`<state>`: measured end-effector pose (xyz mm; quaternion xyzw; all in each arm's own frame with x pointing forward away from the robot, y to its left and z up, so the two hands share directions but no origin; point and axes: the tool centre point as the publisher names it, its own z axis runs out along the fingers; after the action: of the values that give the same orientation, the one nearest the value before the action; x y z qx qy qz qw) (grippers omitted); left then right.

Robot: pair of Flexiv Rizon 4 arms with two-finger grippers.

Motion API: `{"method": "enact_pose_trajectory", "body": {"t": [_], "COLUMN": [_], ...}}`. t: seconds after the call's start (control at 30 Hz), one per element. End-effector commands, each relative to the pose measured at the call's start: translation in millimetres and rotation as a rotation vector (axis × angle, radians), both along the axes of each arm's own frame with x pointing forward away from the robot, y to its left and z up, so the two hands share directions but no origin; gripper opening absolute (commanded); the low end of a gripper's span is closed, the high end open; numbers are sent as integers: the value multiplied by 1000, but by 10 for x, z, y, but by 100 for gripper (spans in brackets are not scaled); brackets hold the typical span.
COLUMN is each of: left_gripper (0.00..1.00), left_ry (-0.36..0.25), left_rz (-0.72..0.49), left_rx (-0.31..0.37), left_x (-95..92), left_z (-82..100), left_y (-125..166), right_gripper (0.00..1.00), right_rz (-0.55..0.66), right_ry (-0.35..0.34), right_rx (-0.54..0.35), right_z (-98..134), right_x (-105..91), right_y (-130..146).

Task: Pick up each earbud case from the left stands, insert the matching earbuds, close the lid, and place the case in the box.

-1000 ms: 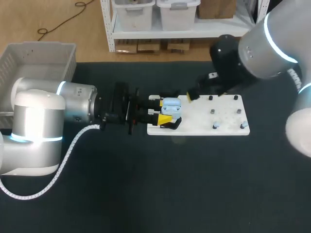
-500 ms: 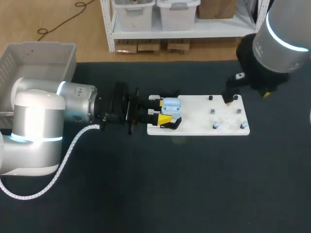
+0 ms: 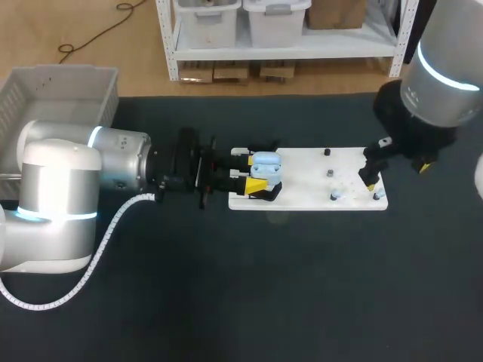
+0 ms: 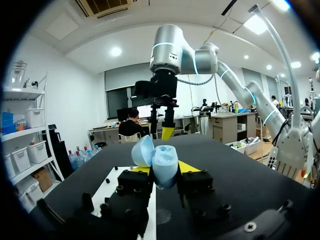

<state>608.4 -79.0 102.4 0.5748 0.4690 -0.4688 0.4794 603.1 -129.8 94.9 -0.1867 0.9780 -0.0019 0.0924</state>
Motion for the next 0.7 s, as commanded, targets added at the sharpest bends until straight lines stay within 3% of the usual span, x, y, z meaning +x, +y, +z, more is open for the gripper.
{"method": "enact_pose_trajectory", "body": {"t": [0.03,0.17,0.23,0.37,0.43,0.53,0.6,0.7], "left_gripper": [0,0,0,0,0,0,0,0], "left_ry": [0,0,0,0,0,0,0,0], "left_rz": [-3,-3,-3,-3,-3,-3,-3,-3], "left_rx": [-1,-1,-1,-1,-1,-1,-1,-1], "left_x": [9,9,9,9,9,9,9,9], "left_z": [-5,-5,-5,-5,-5,-5,-5,-5], "left_y": [2,2,2,2,2,2,2,2], "right_gripper": [100,100,92,96,93,73,73,64], "right_rz": [10,25,30,33,36,42,50,60], "right_ry": [54,82,91,97,102,106,108,104], "right_rx": [-9,-36,-53,-62,-65,-67,-69,-74], "right_z": [-103,-245,-322,-441,-489,-534,-551,-568], "right_x": [143,183,196,208,211,217,221,225], "right_y": [14,-28,-50,-91,-101,-107,-103,-80]}}
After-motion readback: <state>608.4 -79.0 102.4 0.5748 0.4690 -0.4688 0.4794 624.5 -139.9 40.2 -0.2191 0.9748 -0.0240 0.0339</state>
